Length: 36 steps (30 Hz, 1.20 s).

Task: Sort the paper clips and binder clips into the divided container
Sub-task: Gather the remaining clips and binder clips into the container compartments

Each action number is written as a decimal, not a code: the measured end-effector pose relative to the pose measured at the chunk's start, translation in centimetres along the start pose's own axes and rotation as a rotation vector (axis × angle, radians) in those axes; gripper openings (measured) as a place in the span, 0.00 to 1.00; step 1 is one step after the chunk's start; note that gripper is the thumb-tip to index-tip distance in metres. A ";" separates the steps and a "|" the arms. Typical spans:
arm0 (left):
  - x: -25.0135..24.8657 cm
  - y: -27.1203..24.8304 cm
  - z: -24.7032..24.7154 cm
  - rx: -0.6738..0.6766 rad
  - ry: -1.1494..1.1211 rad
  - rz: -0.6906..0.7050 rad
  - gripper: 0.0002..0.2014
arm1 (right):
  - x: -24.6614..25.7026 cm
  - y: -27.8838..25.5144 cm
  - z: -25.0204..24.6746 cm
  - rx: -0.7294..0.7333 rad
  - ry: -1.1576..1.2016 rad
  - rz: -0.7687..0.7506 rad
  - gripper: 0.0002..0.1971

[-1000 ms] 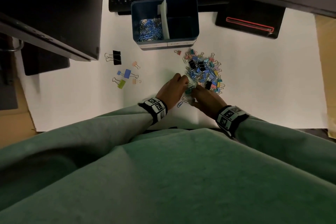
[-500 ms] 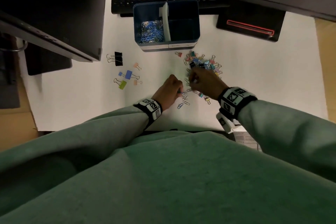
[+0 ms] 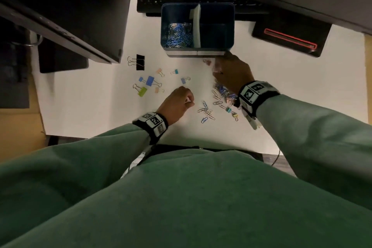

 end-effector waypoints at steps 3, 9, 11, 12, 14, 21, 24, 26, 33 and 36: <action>1.8 0.0 -2.0 -0.090 0.026 -0.029 0.05 | -1.7 -1.1 1.0 0.104 -0.061 0.012 0.19; 4.0 0.8 -3.8 -0.130 0.277 -0.027 0.15 | -5.1 -2.1 0.7 0.091 -0.012 0.142 0.09; 1.7 2.0 -3.3 -0.119 0.323 0.067 0.19 | -6.2 -2.2 0.4 0.100 0.000 0.180 0.08; 0.3 2.9 -2.7 -0.098 0.338 0.121 0.21 | -6.6 -2.3 0.3 0.110 0.007 0.193 0.07; -2.4 4.7 -1.5 -0.056 0.368 0.207 0.24 | -7.0 -2.2 0.2 0.134 0.013 0.205 0.07; -6.4 7.7 0.5 -0.029 0.394 0.308 0.24 | -3.9 -2.6 -0.2 -0.014 -0.071 0.085 0.11; -6.5 7.2 1.1 -0.031 0.342 0.316 0.22 | -2.4 -3.3 1.2 0.037 -0.039 0.027 0.17; -6.3 6.9 1.8 0.022 0.355 0.311 0.22 | -2.6 -4.0 2.0 0.075 -0.030 0.046 0.20; -5.7 7.0 1.8 0.016 0.376 0.277 0.07 | -4.4 -5.7 1.4 0.097 -0.012 0.067 0.11; -4.3 6.3 1.4 0.009 0.361 0.261 0.06 | -3.5 -5.4 1.6 0.116 -0.031 0.037 0.20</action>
Point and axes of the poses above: each hand's wrist, its own y-axis towards the middle knuckle, its own z-axis out of the palm, x = y × z, the point moved 4 cm from there along y, towards the middle knuckle, and after that the axes turned 1 degree about -y, right-handed, at the moved point
